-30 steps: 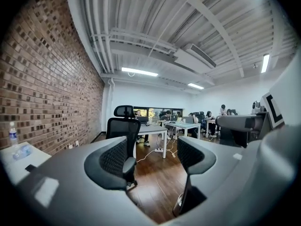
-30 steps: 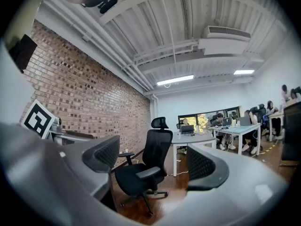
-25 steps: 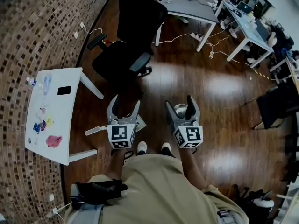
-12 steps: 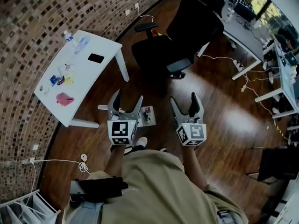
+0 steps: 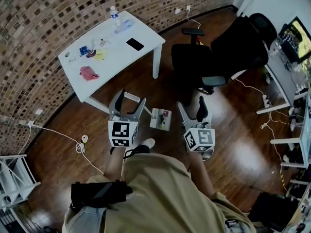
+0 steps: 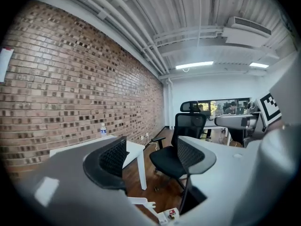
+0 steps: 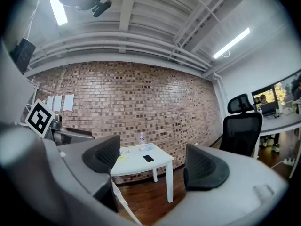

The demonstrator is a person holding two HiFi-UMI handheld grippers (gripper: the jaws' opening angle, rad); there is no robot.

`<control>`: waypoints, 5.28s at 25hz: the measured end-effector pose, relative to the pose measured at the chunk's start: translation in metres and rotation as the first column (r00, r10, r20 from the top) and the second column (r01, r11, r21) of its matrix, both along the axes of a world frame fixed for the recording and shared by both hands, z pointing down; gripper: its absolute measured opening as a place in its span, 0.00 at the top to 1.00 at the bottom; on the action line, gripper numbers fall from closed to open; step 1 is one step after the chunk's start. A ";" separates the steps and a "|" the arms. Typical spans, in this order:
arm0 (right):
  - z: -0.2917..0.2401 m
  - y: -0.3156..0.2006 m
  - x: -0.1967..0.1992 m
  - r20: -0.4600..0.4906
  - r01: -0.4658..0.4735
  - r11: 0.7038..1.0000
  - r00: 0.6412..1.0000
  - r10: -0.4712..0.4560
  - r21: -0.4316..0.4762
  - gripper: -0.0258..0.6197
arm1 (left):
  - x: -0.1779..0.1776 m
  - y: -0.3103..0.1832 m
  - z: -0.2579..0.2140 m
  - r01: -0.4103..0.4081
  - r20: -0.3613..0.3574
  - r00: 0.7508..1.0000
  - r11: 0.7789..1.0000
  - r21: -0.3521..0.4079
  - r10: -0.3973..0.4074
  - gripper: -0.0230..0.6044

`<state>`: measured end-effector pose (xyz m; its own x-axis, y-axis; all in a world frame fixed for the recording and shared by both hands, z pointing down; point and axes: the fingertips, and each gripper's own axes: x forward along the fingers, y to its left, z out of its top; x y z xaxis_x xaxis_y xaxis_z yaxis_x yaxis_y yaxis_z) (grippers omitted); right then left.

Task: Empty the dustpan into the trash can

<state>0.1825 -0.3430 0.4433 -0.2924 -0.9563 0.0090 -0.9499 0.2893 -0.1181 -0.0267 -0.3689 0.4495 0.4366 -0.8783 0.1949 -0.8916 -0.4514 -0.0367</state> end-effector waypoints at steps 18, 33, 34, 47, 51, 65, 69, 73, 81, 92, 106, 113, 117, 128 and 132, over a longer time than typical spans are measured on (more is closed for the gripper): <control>0.015 -0.022 -0.112 -0.010 0.200 0.979 0.980 -0.200 -0.048 0.30 | -0.102 0.006 0.014 0.107 0.029 0.994 0.994 -0.018 -0.107 0.44; 0.026 -0.025 -0.100 -0.029 0.093 0.991 0.995 -0.096 -0.092 0.30 | -0.099 -0.037 0.031 -0.155 0.164 0.973 0.985 -0.074 0.166 0.42; 0.027 -0.025 -0.098 -0.031 0.083 0.992 0.996 -0.086 -0.095 0.30 | -0.096 -0.040 0.035 -0.197 0.188 0.959 0.976 -0.092 0.211 0.42; 0.039 -0.019 -0.068 -0.023 -0.034 0.990 0.999 0.031 -0.134 0.31 | -0.094 -0.055 0.120 -0.580 0.591 0.336 0.655 -0.484 0.734 0.29; 0.047 -0.016 -0.063 -0.016 -0.058 0.985 0.998 0.056 -0.160 0.31 | -0.094 -0.058 0.142 -0.607 0.576 0.191 0.557 -0.567 0.795 0.29; 0.068 -0.002 -0.032 -0.006 -0.155 0.967 0.988 0.157 -0.200 0.31 | -0.074 -0.055 0.216 -0.582 0.526 -0.022 0.417 -0.699 0.850 0.33; 0.071 0.004 -0.026 -0.012 -0.184 0.958 0.982 0.186 -0.221 0.31 | -0.070 -0.056 0.245 -0.574 0.508 -0.057 0.388 -0.721 0.860 0.41; 0.075 0.010 -0.024 -0.017 -0.198 0.951 0.980 0.200 -0.236 0.31 | -0.063 -0.055 0.278 -0.572 0.467 -0.053 0.356 -0.739 0.883 0.43; 0.079 0.026 -0.020 -0.030 -0.226 0.941 0.974 0.225 -0.251 0.31 | -0.051 -0.057 0.335 -0.543 0.433 -0.039 0.344 -0.766 0.901 0.47; 0.080 0.042 -0.005 -0.051 -0.281 0.923 0.959 0.277 -0.263 0.31 | -0.045 -0.080 0.395 -0.449 0.536 0.050 0.498 -0.741 0.843 0.79; 0.068 0.070 0.038 -0.076 -0.350 0.904 0.937 0.342 -0.247 0.31 | 0.013 -0.062 0.366 -0.523 0.657 0.025 0.570 -0.634 0.754 0.96; 0.056 0.088 0.065 -0.070 -0.387 0.901 0.922 0.381 -0.196 0.31 | 0.066 -0.077 0.278 -0.505 0.643 0.200 0.640 -0.579 0.740 0.96; 0.054 0.102 0.075 -0.045 -0.399 0.900 0.917 0.397 -0.178 0.32 | 0.072 -0.058 0.247 -0.541 0.666 0.102 0.603 -0.586 0.739 0.96; 0.047 0.140 0.117 -0.006 -0.475 0.866 0.877 0.480 -0.159 0.32 | 0.096 -0.037 0.151 -0.615 0.717 0.079 0.599 -0.512 0.693 0.96; 0.043 0.155 0.130 0.019 -0.507 0.849 0.857 0.515 -0.145 0.32 | 0.113 -0.031 0.108 -0.646 0.698 0.080 0.571 -0.507 0.711 0.96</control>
